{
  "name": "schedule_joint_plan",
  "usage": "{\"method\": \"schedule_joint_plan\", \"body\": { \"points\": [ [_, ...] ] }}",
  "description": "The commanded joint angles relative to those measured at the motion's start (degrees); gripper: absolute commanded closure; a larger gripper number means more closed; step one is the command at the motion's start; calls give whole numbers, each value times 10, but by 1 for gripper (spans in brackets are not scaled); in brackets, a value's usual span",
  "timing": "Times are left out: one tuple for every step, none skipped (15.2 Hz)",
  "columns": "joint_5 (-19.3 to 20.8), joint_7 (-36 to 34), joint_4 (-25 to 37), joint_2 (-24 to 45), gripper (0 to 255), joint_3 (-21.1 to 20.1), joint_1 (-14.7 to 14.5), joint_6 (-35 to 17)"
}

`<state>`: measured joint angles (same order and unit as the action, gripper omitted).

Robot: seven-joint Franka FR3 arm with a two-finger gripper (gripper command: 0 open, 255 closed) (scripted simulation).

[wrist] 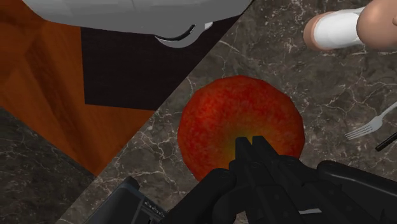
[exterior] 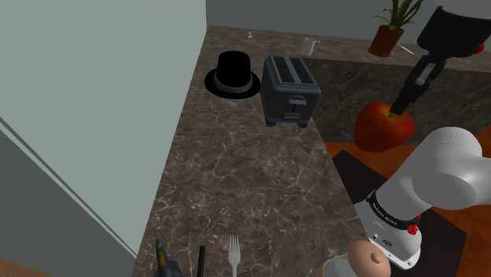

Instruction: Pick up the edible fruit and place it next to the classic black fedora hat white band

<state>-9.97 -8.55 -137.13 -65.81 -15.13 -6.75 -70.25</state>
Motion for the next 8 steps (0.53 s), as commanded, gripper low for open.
{"method": "schedule_joint_plan", "body": {
  "points": [
    [5, 6, 9, 30, 255, 0, 8, -21],
    [9, 9, 15, 51, 255, 0, 13, -36],
    [12, 13, 22, 71, 255, 0, 18, -50],
    [15, 16, 30, 92, 255, 0, 24, -63],
    [19, 19, 38, 114, 255, -1, 29, -76],
    [22, 21, 47, 135, 255, -2, 34, -89],
    [25, 23, 57, 156, 255, -2, 39, -100],
    [29, 25, 68, 178, 255, -3, 44, -112]
  ]
}}
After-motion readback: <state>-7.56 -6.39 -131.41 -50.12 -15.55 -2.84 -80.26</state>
